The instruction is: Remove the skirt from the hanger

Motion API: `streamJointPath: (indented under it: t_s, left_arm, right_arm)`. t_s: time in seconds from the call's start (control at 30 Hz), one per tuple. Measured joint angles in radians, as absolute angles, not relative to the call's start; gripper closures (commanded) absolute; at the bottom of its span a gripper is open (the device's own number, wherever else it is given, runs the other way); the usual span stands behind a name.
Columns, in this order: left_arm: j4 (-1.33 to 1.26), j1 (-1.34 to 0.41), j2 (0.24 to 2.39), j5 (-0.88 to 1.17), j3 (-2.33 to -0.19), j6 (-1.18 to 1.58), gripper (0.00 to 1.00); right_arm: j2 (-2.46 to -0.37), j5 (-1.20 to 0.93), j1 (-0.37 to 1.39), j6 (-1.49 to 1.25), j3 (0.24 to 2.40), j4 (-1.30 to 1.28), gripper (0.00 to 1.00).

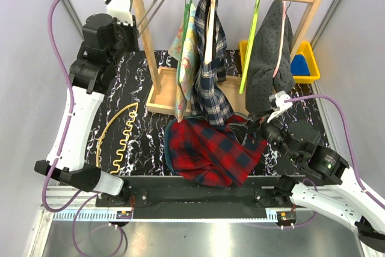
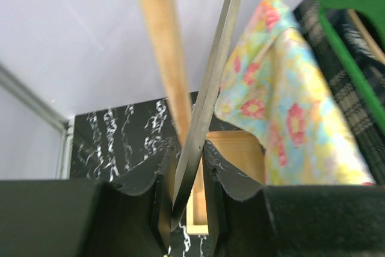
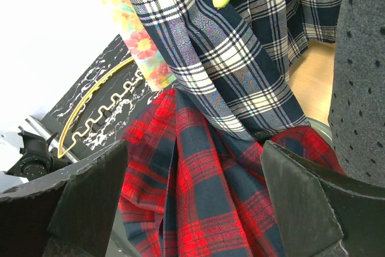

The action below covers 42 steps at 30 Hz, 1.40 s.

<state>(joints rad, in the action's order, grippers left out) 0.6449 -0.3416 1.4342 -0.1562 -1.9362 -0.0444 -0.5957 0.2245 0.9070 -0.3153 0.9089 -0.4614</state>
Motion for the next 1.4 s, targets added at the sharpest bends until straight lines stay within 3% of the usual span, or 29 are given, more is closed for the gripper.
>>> streamJointPath:
  t_s: [0.27, 0.3, 0.37, 0.4, 0.7, 0.93, 1.2, 1.4]
  left_arm:
    - [0.658, -0.318, 1.414, -0.167, -1.921, -0.019, 0.73]
    - [0.657, -0.318, 1.413, -0.167, -1.921, -0.018, 0.48]
    - [0.658, -0.319, 1.411, -0.166, -1.921, -0.019, 0.10]
    - [0.658, -0.319, 1.409, -0.163, -1.921, -0.017, 0.01]
    - [0.640, -0.318, 1.398, -0.150, -1.985, -0.031, 0.01]
    - [0.430, -0.336, 1.343, -0.170, -1.985, -0.121, 0.01]
    - [0.267, -0.559, 1.313, -0.033, -1.930, -0.155, 0.01]
    - [0.270, -0.609, 1.384, 0.029, -1.915, -0.103, 0.01]
  right_arm:
    - [-0.596, 0.225, 0.907, -0.318, 0.908, -0.461, 0.00]
    - [-0.596, 0.225, 0.907, -0.318, 0.908, -0.461, 0.00]
    - [-0.596, 0.225, 0.907, -0.318, 0.908, -0.461, 0.01]
    - [-0.596, 0.225, 0.907, -0.318, 0.908, -0.461, 0.00]
    - [-0.599, 0.224, 0.907, -0.318, 0.906, -0.461, 0.00]
    - [-0.608, 0.224, 0.907, -0.318, 0.898, -0.461, 0.00]
    - [-0.612, 0.224, 0.907, -0.318, 0.897, -0.461, 0.00]
    - [-0.596, 0.225, 0.907, -0.325, 0.888, -0.462, 0.00]
